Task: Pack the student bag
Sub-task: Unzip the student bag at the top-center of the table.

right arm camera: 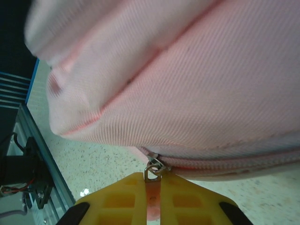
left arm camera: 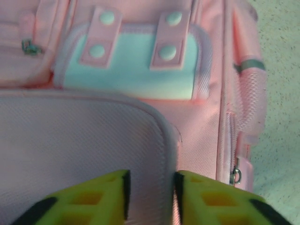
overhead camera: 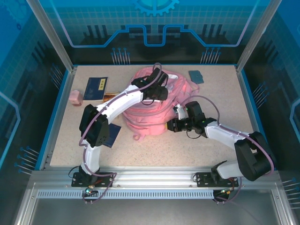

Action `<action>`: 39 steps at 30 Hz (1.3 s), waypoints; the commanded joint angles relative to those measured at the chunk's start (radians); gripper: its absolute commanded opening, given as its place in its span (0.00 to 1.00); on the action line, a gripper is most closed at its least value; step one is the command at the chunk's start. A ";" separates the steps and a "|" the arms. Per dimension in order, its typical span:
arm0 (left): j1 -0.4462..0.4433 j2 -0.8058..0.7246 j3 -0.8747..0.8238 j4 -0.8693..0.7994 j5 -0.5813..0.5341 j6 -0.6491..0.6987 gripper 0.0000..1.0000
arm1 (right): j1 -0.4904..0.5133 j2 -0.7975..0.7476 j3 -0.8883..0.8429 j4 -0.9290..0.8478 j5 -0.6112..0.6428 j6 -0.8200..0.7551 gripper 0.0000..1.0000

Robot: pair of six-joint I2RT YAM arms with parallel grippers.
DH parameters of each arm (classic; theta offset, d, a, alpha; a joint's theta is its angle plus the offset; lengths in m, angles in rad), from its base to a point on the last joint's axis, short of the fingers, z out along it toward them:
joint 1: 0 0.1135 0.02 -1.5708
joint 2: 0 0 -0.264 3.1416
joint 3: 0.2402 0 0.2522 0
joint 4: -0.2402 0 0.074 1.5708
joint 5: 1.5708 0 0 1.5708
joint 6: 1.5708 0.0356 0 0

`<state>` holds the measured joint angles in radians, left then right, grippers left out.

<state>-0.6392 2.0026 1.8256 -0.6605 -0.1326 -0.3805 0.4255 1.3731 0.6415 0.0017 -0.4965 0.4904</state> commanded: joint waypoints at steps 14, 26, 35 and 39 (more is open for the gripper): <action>0.036 -0.198 -0.291 0.063 0.242 0.564 0.69 | -0.244 0.039 0.143 -0.163 -0.006 -0.032 0.09; 0.018 -0.043 -0.210 0.055 0.236 0.758 0.59 | -0.261 0.049 0.150 -0.183 -0.032 -0.036 0.09; 0.021 -0.018 -0.197 0.009 0.264 0.819 0.64 | -0.263 0.050 0.158 -0.206 -0.034 -0.042 0.09; 0.022 -0.036 -0.204 -0.014 0.341 0.836 0.68 | -0.261 0.061 0.164 -0.206 -0.036 -0.042 0.09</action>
<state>-0.6182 1.9781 1.6093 -0.6315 0.1295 0.4145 0.1726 1.4254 0.7647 -0.1959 -0.4900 0.4667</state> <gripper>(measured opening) 0.673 0.098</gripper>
